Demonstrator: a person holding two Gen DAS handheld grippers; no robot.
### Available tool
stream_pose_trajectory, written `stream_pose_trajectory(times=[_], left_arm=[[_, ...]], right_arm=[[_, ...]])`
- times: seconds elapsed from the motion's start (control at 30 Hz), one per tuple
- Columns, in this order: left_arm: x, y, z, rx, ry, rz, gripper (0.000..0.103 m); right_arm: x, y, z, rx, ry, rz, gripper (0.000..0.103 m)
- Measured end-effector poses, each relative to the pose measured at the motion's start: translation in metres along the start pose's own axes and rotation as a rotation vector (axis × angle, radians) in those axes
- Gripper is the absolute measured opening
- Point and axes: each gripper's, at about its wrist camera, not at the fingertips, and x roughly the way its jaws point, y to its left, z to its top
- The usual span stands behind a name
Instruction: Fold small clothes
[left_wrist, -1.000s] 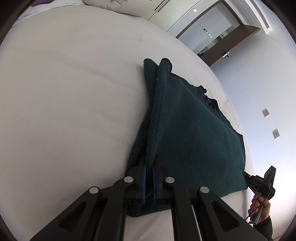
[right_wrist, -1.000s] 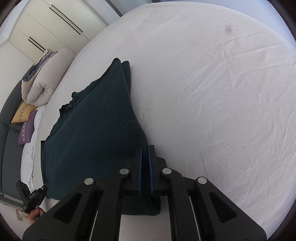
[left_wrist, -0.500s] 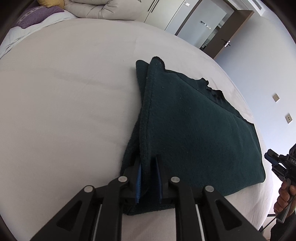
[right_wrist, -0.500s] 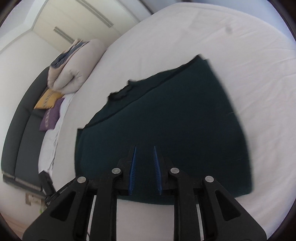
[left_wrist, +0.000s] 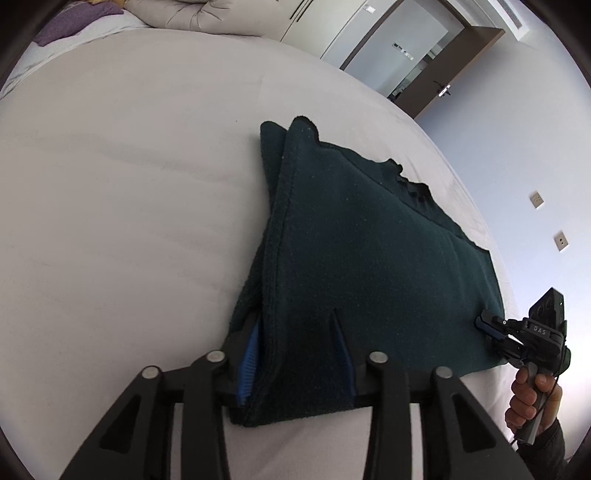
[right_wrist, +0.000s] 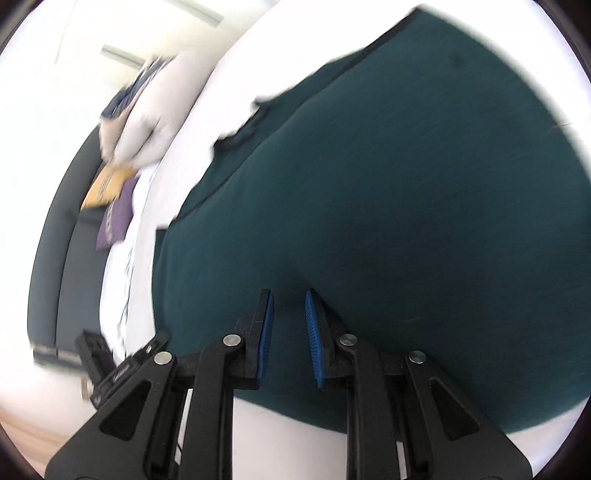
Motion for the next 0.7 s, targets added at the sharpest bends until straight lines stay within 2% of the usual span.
stream_pose_trajectory(times=[0.07, 0.1, 0.13, 0.27, 0.43, 0.6, 0.63, 0.7], left_arm=[[-0.014, 0.001, 0.005, -0.017, -0.046, -0.014, 0.067], [-0.021, 0.002, 0.009, -0.024, -0.073, -0.005, 0.078], [-0.026, 0.004, 0.012, -0.034, -0.092, -0.007, 0.082], [-0.022, 0.009, 0.027, -0.076, -0.05, -0.056, 0.083], [-0.005, 0.01, 0.031, -0.11, 0.016, -0.093, 0.083], [0.013, 0.015, 0.031, -0.143, 0.078, -0.094, 0.083], [0.016, 0.014, 0.031, -0.133, 0.088, -0.089, 0.085], [0.021, 0.011, 0.033, -0.116, 0.109, -0.089, 0.089]], right_arm=[[-0.023, -0.008, 0.012, 0.027, -0.06, -0.039, 0.018], [-0.034, -0.008, 0.017, 0.028, -0.089, -0.066, 0.018], [-0.041, -0.004, 0.021, 0.018, -0.11, -0.065, 0.018], [-0.031, 0.038, 0.032, -0.06, -0.072, 0.067, 0.018], [0.041, 0.111, 0.034, -0.162, 0.083, 0.199, 0.018], [0.126, 0.156, 0.037, -0.154, 0.233, 0.262, 0.019], [0.142, 0.161, 0.036, -0.15, 0.261, 0.253, 0.02], [0.167, 0.159, 0.033, -0.147, 0.277, 0.172, 0.023]])
